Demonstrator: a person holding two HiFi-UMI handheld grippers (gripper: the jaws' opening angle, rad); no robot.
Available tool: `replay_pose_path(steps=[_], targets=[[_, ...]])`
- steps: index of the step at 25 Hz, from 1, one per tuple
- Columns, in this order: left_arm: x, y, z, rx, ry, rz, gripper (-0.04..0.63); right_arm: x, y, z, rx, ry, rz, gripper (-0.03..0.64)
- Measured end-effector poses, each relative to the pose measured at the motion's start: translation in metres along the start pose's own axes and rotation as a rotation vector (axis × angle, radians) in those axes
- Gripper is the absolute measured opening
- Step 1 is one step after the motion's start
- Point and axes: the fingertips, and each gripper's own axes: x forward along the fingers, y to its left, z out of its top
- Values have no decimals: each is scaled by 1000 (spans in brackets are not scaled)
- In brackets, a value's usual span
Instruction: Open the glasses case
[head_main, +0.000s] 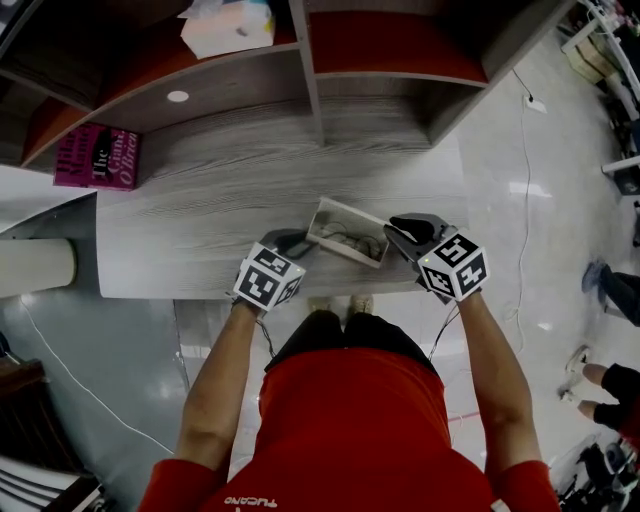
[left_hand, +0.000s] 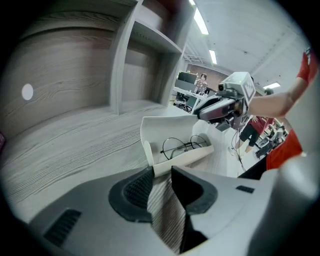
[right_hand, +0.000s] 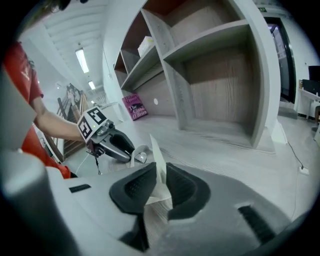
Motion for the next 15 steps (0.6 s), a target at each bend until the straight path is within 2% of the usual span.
replay_pose_path(steps=[15], targets=[[-2, 0, 1, 1, 3, 5, 118, -1, -2, 7, 5, -46, -13, 64]])
